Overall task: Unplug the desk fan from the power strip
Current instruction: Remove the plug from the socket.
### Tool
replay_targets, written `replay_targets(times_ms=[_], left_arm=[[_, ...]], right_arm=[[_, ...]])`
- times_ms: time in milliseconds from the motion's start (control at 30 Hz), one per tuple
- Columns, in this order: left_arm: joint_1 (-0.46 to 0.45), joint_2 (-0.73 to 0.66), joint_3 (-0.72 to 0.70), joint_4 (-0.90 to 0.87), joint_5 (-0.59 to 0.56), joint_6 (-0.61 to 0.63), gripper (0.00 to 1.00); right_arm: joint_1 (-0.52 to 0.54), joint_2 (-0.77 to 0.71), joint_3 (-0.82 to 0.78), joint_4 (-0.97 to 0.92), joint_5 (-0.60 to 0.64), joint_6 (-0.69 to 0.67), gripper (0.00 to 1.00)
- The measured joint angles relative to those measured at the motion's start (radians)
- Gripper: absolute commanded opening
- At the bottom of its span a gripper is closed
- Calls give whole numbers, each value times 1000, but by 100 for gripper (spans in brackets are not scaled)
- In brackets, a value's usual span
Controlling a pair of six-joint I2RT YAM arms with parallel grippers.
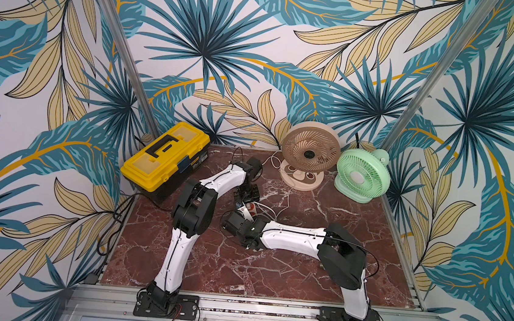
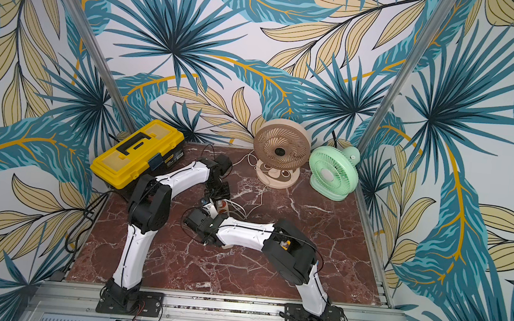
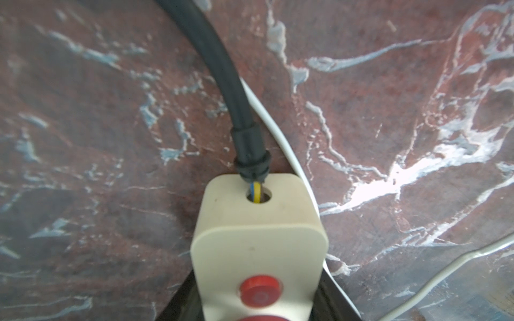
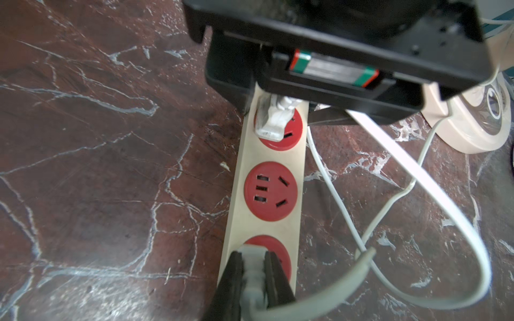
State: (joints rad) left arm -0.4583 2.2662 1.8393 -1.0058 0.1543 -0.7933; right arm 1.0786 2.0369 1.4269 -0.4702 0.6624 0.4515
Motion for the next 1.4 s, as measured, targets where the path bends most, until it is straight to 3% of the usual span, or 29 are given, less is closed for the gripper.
replay_targets(times_ms=[300, 800, 1400], left_arm=[[0, -4, -7, 7, 0, -1, 0], [0, -7, -16, 23, 3, -34, 0], [0, -8, -16, 23, 3, -34, 0]], right_arm=[[-16, -30, -53, 60, -32, 14, 0], [-178, -199, -289, 315, -406, 151, 0], [-171, -191, -259, 275, -404, 154, 0]])
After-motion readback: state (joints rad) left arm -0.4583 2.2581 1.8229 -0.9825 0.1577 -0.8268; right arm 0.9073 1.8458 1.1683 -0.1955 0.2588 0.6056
